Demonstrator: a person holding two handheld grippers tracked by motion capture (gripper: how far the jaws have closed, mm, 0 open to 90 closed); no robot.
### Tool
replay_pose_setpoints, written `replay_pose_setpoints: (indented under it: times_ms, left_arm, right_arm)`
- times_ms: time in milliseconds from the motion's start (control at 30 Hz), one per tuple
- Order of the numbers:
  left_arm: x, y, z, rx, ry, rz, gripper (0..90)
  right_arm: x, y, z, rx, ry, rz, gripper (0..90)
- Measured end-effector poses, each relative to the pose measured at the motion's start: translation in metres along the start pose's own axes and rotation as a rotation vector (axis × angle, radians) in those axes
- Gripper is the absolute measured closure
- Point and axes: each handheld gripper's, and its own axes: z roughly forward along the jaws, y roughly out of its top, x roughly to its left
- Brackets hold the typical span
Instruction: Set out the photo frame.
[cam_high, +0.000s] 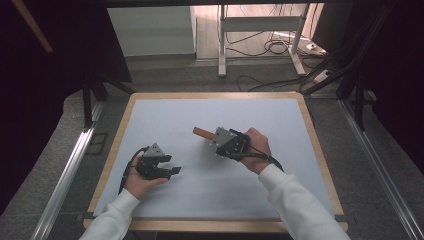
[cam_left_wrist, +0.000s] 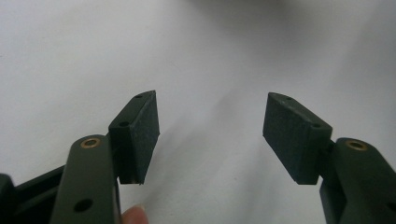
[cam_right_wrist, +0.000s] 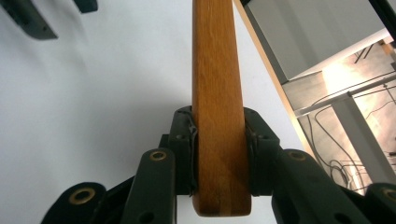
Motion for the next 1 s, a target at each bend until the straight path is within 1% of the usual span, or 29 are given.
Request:
replay_pose_setpoints:
  times_ms: [67,167,333,500,633,733,900,1000]
  left_arm:
    - [0.001,0.0,0.0,-0.003,0.001,-0.002,35.8]
    - [0.001,-0.001,0.0,-0.002,0.003,-0.003,35.8]
    - [0.001,0.0,0.0,-0.002,0.006,-0.003,35.9]
    - [0.001,0.0,0.0,-0.002,0.009,-0.004,35.9]
    - [0.0,-0.001,0.001,-0.004,0.008,-0.008,35.9]
    - [0.0,-0.001,0.001,-0.001,0.009,-0.004,35.9]
    - [0.0,-0.001,0.001,-0.002,0.009,-0.004,35.9]
    - [0.0,-0.001,0.0,0.0,0.009,-0.001,35.9]
  right_arm:
    - [-0.003,0.002,0.0,-0.003,0.008,0.012,69.6]
    - [-0.004,0.005,-0.004,-0.012,0.016,0.017,69.6]
    - [-0.002,0.009,-0.017,-0.052,0.042,0.028,69.5]
    - [0.003,0.009,-0.039,-0.095,0.102,0.047,69.4]
    - [0.009,0.007,-0.052,-0.12,0.144,0.042,69.4]
    - [0.013,0.006,-0.058,-0.128,0.178,0.043,69.4]
    - [0.019,0.005,-0.062,-0.135,0.236,0.038,69.3]
    - [0.019,0.003,-0.057,-0.128,0.257,0.045,69.1]
